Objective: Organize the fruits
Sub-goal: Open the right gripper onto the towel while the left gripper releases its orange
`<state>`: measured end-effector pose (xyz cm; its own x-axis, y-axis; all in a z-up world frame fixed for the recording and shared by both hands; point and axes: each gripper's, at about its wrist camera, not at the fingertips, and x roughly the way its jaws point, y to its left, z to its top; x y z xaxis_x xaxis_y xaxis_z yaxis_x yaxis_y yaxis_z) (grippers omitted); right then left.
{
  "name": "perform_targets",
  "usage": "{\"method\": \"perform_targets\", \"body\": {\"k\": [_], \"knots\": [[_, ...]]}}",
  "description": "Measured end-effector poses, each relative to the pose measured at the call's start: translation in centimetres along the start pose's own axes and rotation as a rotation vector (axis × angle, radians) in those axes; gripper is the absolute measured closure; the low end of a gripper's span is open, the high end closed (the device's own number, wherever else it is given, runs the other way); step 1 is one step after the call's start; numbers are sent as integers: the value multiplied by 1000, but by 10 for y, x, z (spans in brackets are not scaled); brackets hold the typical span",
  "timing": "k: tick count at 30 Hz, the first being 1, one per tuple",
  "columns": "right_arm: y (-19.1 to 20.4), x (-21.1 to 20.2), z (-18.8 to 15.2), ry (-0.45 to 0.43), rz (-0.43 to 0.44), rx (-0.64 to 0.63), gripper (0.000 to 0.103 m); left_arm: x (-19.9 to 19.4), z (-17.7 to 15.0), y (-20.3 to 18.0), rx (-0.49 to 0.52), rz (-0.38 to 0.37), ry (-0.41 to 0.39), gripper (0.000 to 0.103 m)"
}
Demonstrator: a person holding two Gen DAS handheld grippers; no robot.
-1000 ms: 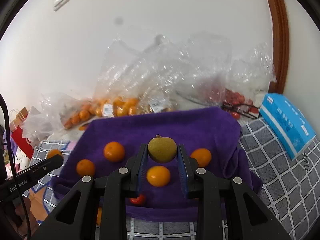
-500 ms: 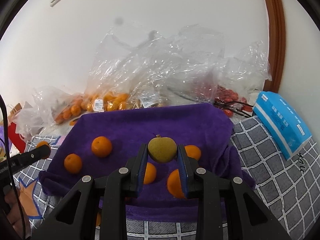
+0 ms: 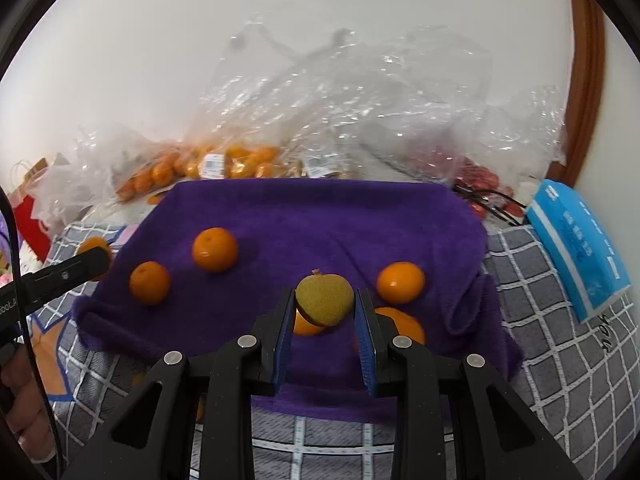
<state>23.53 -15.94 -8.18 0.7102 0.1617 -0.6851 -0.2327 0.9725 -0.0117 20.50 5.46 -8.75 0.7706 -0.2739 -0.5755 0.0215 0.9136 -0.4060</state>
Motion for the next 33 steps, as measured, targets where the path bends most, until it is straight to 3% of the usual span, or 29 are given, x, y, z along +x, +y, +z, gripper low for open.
{"method": "perform_targets", "body": {"k": [7,19,33], "knots": [[7,9,-6,49,-12,-46,74,15,-8,-3,4,-14,57,72],[-1,28,-13,127,-9,-18,74,28,-13,-1,5,-15,116,72],[-4,25,-11,108,6,6,73,35,-17,-2,26,18,131,72]]}}
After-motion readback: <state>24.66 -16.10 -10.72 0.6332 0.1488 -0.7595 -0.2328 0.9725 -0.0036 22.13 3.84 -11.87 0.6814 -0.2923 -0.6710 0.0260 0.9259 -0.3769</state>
